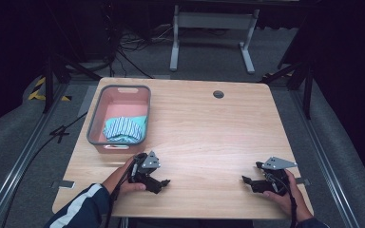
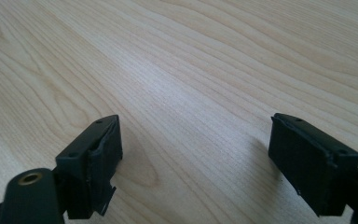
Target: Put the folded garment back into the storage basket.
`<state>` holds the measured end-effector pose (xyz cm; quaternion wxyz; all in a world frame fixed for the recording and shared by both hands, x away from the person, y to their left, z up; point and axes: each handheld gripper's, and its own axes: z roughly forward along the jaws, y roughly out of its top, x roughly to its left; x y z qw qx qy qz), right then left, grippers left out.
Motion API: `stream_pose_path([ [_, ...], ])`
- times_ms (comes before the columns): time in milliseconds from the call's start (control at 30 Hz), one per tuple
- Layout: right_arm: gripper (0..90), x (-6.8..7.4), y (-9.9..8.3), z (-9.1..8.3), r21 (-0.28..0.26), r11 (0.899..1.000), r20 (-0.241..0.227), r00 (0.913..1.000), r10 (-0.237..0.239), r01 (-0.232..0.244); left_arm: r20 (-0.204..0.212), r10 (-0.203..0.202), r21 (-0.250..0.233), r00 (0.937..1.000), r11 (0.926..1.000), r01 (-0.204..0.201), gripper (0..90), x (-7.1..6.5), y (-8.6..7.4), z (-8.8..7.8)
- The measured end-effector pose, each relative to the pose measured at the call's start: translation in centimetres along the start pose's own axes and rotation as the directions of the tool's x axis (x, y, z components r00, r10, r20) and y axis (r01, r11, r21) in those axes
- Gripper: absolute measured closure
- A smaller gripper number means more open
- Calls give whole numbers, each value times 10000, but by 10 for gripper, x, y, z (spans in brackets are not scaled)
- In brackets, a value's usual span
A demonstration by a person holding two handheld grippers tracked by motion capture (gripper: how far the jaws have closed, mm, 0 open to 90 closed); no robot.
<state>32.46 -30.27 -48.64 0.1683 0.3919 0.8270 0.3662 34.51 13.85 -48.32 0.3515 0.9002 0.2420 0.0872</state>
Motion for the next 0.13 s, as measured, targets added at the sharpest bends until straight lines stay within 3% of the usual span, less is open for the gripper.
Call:
stream_pose_path([
  [133, 179, 0, 0, 0, 1, 10000, -7, 10000, -5, 5, 8, -16, -31, 10000, 10000, 16, 87, 0, 0, 0],
])
